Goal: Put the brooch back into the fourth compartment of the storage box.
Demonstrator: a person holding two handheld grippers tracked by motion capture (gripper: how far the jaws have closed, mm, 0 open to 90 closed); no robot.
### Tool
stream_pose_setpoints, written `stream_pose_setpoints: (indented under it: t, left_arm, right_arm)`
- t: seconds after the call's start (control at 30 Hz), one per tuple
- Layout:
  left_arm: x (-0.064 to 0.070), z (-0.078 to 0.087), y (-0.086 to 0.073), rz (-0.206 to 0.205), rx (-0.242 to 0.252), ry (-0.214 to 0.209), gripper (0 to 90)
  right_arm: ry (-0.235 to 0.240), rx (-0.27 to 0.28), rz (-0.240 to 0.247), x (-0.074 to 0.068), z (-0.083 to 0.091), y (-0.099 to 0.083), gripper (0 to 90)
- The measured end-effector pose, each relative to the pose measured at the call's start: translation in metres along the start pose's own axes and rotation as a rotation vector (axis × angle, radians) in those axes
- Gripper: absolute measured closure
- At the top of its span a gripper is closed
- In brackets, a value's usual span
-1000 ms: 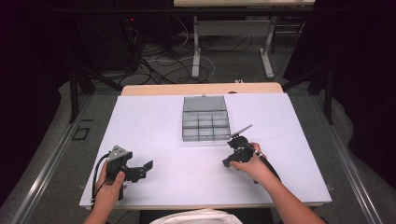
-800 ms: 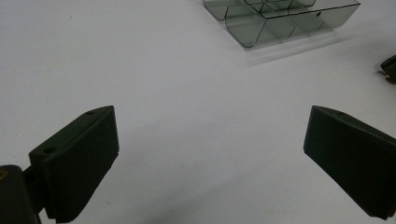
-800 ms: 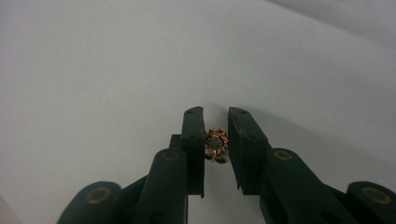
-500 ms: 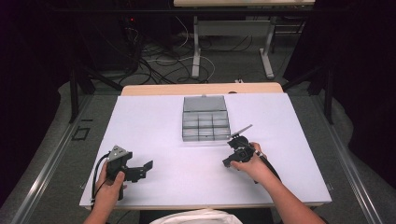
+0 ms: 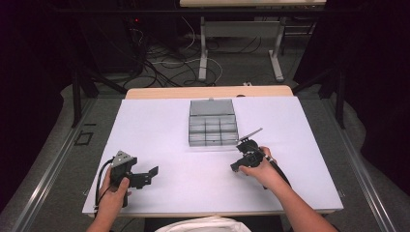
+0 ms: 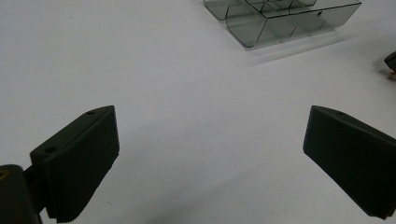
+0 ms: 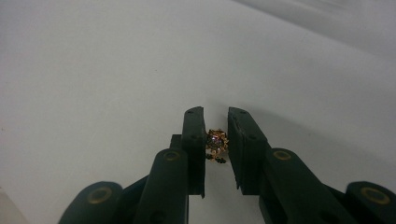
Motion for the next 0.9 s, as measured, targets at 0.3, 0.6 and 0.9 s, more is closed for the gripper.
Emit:
stream_pose_setpoints:
  t: [0.3, 0.6, 0.9]
  left_arm:
    - [0.0, 0.0, 0.0, 0.0, 0.001, 0.004, 4.3]
    - [0.0, -0.001, 0.0, 0.003, 0.01, 0.005, 4.3]
    - [0.0, -0.001, 0.0, 0.005, 0.01, 0.004, 4.3]
  right_arm:
    - [0.011, 0.042, 0.01, 0.0, 0.002, 0.002, 77.7]
    - [0.016, 0.056, 0.015, -0.002, 0.008, 0.009, 77.7]
    - [0.01, 0.049, 0.025, -0.005, 0.013, 0.017, 77.7]
Point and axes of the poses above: each handheld gripper's, and its own axes: z roughly backward along the jaws, y roughly out of its top, x roughly to its right, the point moved 1 cm from there along -z, roughly forward along the jaws, and after that the axes turned 3 degrees about -z, right-handed, at the moved point
